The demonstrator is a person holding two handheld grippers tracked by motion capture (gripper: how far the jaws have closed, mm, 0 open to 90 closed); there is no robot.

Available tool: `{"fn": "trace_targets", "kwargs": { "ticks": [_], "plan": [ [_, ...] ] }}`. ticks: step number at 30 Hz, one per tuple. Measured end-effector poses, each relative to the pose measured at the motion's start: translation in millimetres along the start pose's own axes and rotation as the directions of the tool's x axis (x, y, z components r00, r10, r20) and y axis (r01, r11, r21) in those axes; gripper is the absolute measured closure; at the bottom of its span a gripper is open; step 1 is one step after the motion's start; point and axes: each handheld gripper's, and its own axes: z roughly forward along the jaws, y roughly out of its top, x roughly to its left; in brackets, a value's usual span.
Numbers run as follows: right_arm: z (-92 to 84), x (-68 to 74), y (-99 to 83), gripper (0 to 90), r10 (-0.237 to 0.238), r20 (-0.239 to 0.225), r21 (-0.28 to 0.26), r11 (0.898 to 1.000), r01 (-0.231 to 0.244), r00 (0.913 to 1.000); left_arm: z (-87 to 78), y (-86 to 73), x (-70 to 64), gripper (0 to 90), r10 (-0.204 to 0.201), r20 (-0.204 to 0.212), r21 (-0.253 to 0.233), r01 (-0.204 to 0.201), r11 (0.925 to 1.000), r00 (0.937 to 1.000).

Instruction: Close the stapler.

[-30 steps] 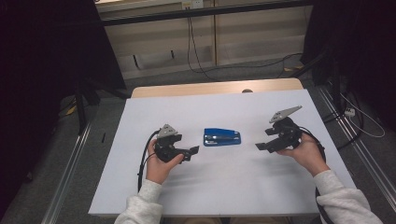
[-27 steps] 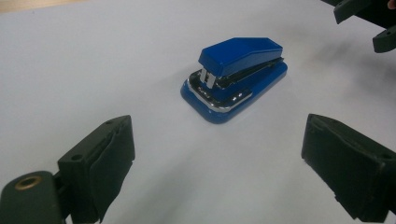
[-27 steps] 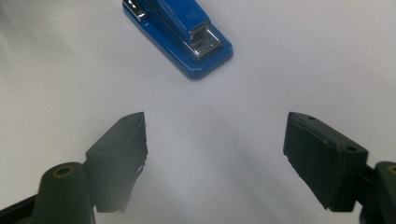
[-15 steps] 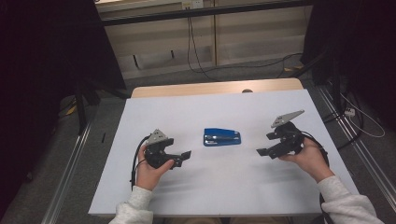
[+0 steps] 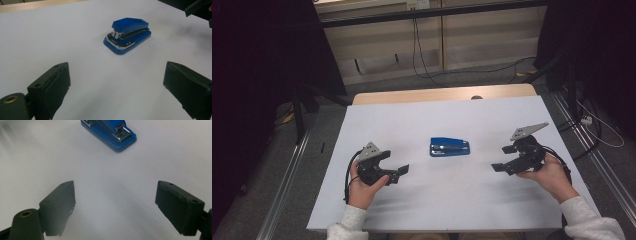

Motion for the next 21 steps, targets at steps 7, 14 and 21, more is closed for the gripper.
{"fn": "trace_targets", "kwargs": {
  "ticks": [7, 14, 21],
  "plan": [
    [-1.6, 6.6, -5.1, 16.1, -0.015, 0.005, 0.02, 1.0, 0.015, 0.9999, -10.5, -6.9, 4.6, 6.6, 0.006, -0.011, -0.002, -0.006, 1.0, 0.9999],
    [-6.0, 15.2, -9.0, 16.1, -0.028, -0.003, 0.009, 1.0, 0.028, 0.9996, -20.4, -12.0, 6.3, 6.6, -0.003, -0.012, -0.024, 0.002, 0.9997, 0.9999],
    [-11.8, 17.3, -13.4, 16.1, -0.026, -0.001, 0.002, 1.0, 0.026, 0.9997, -31.2, -17.4, 9.1, 6.6, -0.013, -0.014, -0.035, 0.013, 0.9993, 0.9998]
  ]
}}
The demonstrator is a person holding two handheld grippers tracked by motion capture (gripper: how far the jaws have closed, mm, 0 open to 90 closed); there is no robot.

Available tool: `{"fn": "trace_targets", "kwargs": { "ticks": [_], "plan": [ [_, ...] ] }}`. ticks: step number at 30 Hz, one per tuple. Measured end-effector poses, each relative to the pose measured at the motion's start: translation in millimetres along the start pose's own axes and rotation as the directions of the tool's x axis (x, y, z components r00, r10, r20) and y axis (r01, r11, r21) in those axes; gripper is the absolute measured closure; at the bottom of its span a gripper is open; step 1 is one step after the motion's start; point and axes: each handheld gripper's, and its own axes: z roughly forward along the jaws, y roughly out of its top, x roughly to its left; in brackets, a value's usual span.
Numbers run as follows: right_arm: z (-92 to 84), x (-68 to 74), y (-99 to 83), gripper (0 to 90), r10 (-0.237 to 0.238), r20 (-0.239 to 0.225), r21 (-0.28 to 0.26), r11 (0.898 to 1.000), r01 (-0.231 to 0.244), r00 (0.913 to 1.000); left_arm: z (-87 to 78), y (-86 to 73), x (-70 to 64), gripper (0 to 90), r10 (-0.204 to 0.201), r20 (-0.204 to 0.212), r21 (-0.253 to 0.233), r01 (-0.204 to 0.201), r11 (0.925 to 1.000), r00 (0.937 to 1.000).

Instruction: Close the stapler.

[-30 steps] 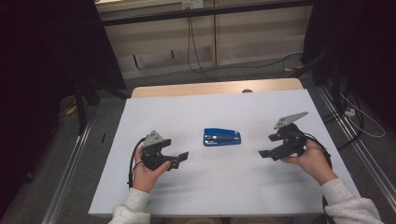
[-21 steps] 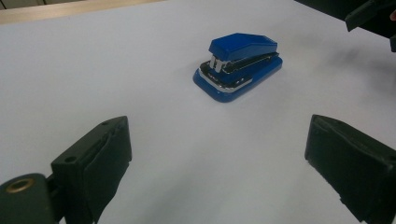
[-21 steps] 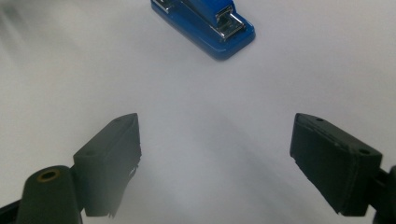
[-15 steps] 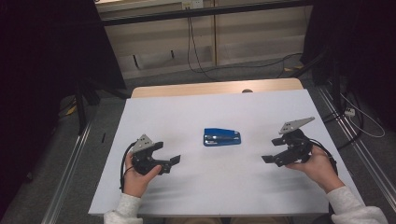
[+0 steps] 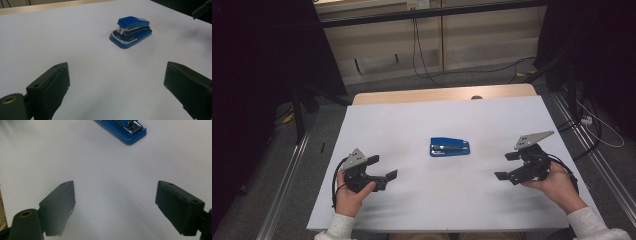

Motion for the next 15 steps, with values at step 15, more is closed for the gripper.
{"fn": "trace_targets", "kwargs": {
  "ticks": [15],
  "plan": [
    [-7.0, 1.6, -9.5, 16.6, 0.006, 0.003, 0.01, 1.0, -0.006, 1.0, -20.2, -12.3, 1.7, 6.1, 0.006, 0.015, -0.029, -0.005, 0.9996, 0.9999]
  ]
}}
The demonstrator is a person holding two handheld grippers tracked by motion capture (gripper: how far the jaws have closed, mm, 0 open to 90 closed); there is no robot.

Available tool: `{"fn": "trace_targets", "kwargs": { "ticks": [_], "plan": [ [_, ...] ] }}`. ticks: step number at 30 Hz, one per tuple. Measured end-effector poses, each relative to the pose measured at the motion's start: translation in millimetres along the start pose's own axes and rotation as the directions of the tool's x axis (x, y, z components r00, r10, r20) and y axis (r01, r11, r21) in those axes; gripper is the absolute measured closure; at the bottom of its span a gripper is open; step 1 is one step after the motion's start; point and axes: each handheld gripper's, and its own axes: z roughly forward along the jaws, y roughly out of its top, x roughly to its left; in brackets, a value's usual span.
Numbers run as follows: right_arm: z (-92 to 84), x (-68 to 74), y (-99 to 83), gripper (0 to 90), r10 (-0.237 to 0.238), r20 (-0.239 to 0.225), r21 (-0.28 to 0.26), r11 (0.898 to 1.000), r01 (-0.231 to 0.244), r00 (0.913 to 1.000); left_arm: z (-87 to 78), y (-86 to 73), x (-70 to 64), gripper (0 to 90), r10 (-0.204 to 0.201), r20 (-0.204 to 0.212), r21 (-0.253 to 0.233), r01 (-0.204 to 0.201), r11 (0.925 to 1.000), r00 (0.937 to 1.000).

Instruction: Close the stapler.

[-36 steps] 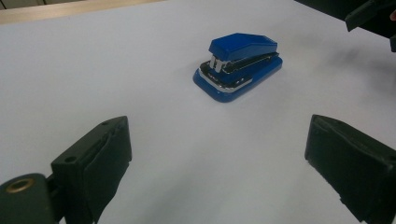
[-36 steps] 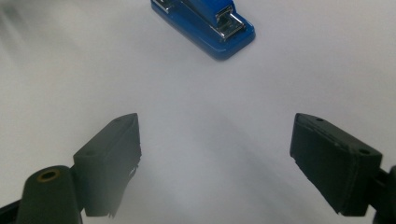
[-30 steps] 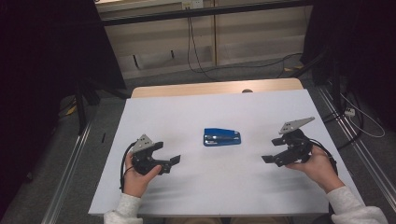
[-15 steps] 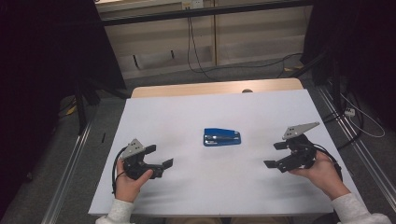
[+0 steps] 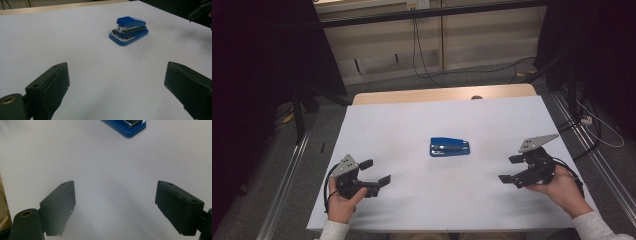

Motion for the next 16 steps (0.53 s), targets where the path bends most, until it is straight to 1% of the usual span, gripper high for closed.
{"fn": "trace_targets", "kwargs": {
  "ticks": [4, 5, 6, 11, 13, 16],
  "plan": [
    [-1.3, 1.1, -1.3, 16.6, -0.001, 0.0, 0.001, 1.0, 0.001, 1.0, -4.4, -3.7, 2.1, 6.0, -0.006, 0.004, 0.002, 0.006, 1.0, 1.0],
    [-1.5, 1.1, -1.7, 16.6, 0.001, -0.002, 0.002, 1.0, -0.001, 1.0, -5.5, -4.5, 2.2, 6.0, -0.004, -0.002, 0.008, 0.004, 1.0, 1.0],
    [-1.6, 1.3, -2.1, 16.6, -0.003, -0.002, 0.003, 1.0, 0.003, 1.0, -6.2, -5.3, 2.3, 6.0, -0.004, 0.003, 0.007, 0.004, 1.0, 1.0],
    [-3.4, 1.3, -3.9, 16.7, 0.0, 0.004, 0.004, 1.0, 0.0, 1.0, -11.6, -7.2, 2.2, 6.0, 0.006, -0.001, -0.003, -0.006, 1.0, 1.0],
    [-3.9, 1.5, -4.3, 16.8, -0.002, 0.0, 0.002, 1.0, 0.002, 1.0, -12.2, -7.8, 2.2, 6.0, -0.001, 0.004, -0.015, 0.001, 0.9999, 1.0],
    [-3.5, 0.5, -4.5, 16.8, 0.0, 0.001, 0.003, 1.0, 0.0, 1.0, -11.1, -8.7, 2.7, 6.0, -0.003, 0.005, -0.011, 0.003, 0.9999, 1.0]
  ]
}}
